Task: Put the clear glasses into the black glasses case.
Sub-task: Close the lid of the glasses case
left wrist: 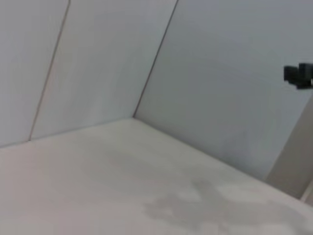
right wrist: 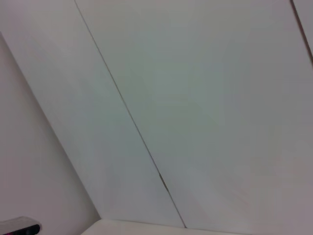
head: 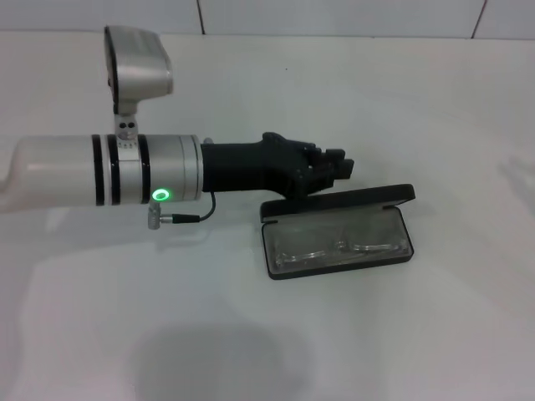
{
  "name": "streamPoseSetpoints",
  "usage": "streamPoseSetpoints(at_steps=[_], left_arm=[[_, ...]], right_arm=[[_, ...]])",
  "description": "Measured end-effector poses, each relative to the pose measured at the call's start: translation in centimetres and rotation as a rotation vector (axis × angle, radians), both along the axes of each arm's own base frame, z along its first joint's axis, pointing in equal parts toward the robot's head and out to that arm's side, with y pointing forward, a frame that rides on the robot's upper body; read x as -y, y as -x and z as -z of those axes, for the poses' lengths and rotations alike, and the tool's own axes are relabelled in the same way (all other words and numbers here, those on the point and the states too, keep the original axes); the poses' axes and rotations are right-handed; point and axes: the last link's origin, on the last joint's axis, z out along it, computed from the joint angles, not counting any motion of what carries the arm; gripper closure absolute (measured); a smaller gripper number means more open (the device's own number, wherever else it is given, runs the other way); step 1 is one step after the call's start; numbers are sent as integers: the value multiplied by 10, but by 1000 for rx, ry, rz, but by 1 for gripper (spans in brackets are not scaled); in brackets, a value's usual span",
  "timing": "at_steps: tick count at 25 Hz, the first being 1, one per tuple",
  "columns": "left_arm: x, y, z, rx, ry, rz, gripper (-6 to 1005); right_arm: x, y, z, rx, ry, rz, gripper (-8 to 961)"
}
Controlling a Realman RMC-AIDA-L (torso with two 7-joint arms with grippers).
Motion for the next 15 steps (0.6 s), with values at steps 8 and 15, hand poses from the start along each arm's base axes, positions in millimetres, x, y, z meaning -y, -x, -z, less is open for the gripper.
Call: streamPoseSetpoints(at_steps=[8,15], left_arm=[[1,1,4,-25,9,3,814],[3,4,8,-32,19,-16,814]], right_arm=[[-9,-1,6,0,16,5,758],[-12,0,7,1,21,3,757]])
